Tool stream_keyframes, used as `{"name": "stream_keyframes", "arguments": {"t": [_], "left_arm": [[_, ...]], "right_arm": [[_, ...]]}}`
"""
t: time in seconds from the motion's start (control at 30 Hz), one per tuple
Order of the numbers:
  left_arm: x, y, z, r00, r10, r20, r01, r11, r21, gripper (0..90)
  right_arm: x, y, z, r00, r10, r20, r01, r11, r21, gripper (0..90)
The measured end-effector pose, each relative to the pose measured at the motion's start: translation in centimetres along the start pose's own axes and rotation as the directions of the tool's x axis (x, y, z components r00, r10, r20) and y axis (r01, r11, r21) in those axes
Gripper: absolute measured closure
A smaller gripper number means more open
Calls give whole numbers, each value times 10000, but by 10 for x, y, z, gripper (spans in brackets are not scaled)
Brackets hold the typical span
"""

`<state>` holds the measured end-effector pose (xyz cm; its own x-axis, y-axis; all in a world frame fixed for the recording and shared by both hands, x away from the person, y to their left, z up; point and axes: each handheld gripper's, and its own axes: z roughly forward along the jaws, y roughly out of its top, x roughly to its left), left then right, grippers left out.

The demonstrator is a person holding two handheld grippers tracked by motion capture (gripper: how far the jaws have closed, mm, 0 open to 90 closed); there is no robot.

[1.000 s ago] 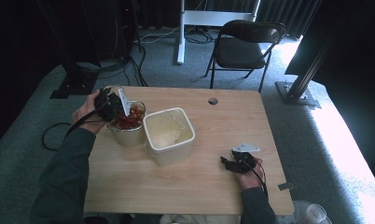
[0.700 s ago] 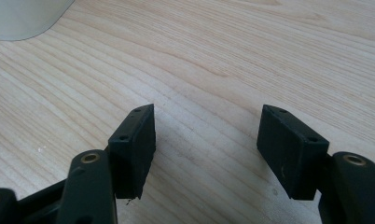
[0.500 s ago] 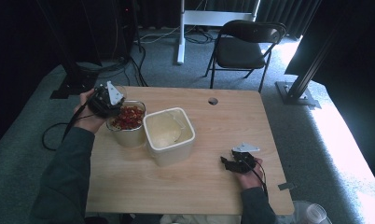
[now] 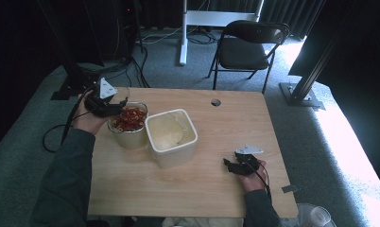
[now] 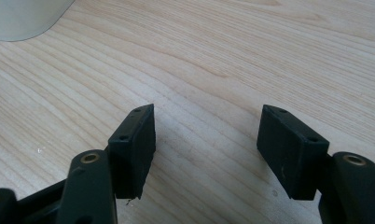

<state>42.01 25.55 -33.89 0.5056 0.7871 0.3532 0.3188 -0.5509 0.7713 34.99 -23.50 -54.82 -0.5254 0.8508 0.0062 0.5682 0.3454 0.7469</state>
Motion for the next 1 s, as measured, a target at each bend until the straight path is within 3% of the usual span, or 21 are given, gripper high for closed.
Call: {"name": "stream_keyframes", "arguments": {"t": [0.23, 0.47, 0.83, 1.0], "left_arm": [[-2, 3, -6, 9967, -463, 673, 495, 9977, -461, 406], [-7, 6, -10, 9884, -809, 1284, 914, 9928, -777, 405], [-21, 16, -12, 9789, -741, 1902, 954, 9899, -1050, 399], [-27, 20, -14, 9697, -816, 2301, 1119, 9862, -1218, 396]], "right_arm": [[0, 0, 0, 10000, -6, 17, 6, 10000, -5, 364], [0, 0, 0, 10000, -12, 14, 12, 10000, -5, 364], [0, 0, 0, 10000, 4, 15, -4, 10000, -8, 363], [0, 0, 0, 10000, -3, 11, 3, 10000, -9, 363]]}}
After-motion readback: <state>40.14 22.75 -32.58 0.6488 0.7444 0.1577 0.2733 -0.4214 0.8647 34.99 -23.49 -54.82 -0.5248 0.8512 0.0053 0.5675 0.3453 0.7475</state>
